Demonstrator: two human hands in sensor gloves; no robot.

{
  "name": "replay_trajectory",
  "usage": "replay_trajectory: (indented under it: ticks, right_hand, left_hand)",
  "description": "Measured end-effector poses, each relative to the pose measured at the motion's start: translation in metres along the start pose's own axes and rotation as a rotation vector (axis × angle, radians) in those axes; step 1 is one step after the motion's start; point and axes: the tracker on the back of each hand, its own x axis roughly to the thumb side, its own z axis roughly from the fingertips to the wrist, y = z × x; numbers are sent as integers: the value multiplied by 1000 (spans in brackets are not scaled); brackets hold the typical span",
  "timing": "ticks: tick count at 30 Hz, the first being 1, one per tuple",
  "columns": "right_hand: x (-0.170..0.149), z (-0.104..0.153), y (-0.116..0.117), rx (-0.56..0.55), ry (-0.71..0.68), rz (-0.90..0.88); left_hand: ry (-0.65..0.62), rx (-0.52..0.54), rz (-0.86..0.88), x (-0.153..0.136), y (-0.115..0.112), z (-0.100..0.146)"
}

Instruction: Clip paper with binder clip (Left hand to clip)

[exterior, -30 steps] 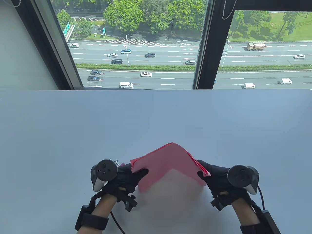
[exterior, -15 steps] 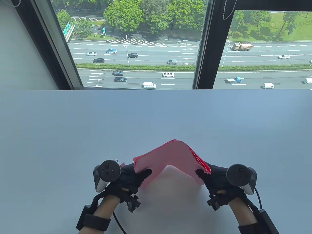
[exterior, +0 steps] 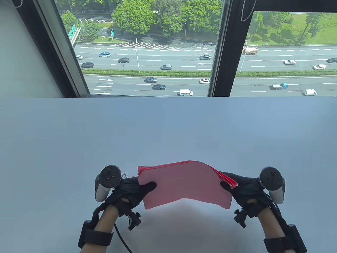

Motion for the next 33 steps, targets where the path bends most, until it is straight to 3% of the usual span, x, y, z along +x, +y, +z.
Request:
replay_trajectory:
  ticks: [4,11,14,23,33]
  right_hand:
    - [-6,-1,-1,88,17,-143]
    - [-10,0,7,159,59,-187]
    - [-12,0,5,93,73,-136]
    - [-10,7,-7,-167,41,-27]
    - [-15,8,-3,-196,67,-97]
  left_hand:
    - [14,-70,101,-4,1,0]
    - [35,-144,233,-12,-12,-4]
    - [27,-149,228,-11,-11,-5]
    - [-33,13,302,-8,-5,-2]
    - [-104,128,352,-1,-4,2]
